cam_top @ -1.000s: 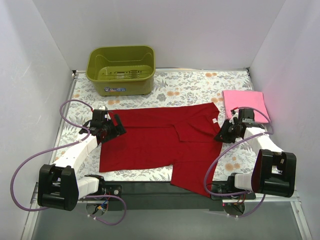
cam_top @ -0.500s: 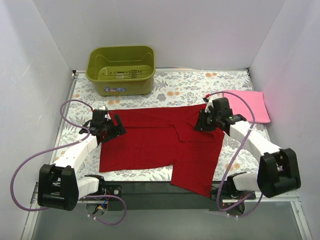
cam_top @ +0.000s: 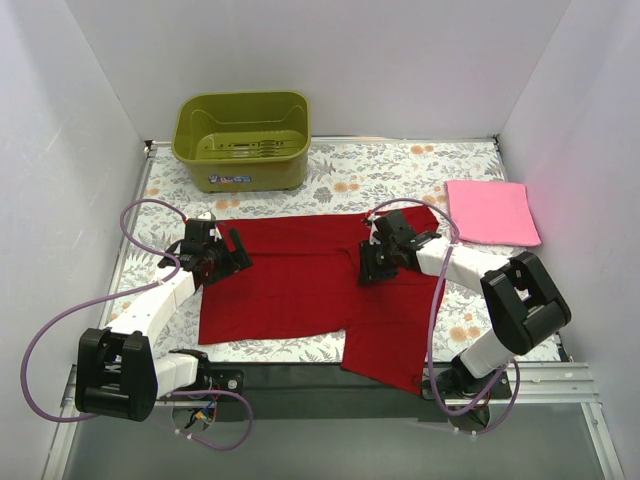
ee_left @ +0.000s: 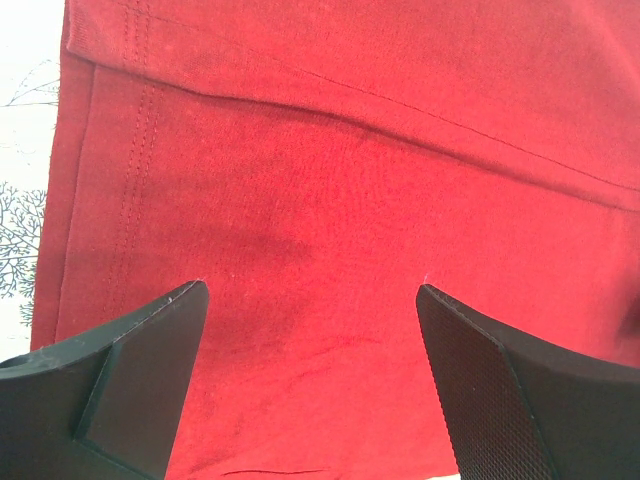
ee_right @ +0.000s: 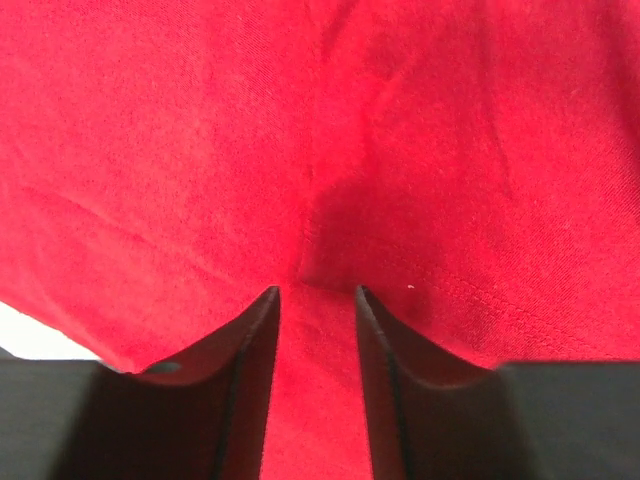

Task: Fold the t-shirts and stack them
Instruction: Fold the tshirt

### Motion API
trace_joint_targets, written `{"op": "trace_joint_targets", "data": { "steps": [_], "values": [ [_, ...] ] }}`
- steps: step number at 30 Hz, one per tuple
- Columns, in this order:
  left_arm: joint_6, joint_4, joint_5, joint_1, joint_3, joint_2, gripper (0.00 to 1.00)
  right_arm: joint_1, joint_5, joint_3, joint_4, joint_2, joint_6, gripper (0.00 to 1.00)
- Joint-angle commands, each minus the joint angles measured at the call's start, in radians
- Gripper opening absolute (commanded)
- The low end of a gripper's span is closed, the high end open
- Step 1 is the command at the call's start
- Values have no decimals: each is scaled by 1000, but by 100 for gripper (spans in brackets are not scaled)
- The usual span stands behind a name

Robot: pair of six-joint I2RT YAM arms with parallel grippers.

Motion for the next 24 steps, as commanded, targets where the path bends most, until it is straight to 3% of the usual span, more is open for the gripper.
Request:
{"op": "trace_joint_targets", "data": {
  "steps": [1, 6, 18, 24],
  "values": [
    [14, 20, -3, -5, 9, -7, 79, 37, 117, 60, 7, -30, 0, 38],
    [15, 20, -3, -5, 10, -7, 79, 114, 322, 128, -72, 4, -32, 41],
    [14, 20, -3, -5, 10, -9, 79, 188, 458, 214, -146, 126, -43, 36],
    [14, 20, -3, -5, 9, -7, 79, 206, 472, 223, -166, 137, -46, 22]
  ]
}}
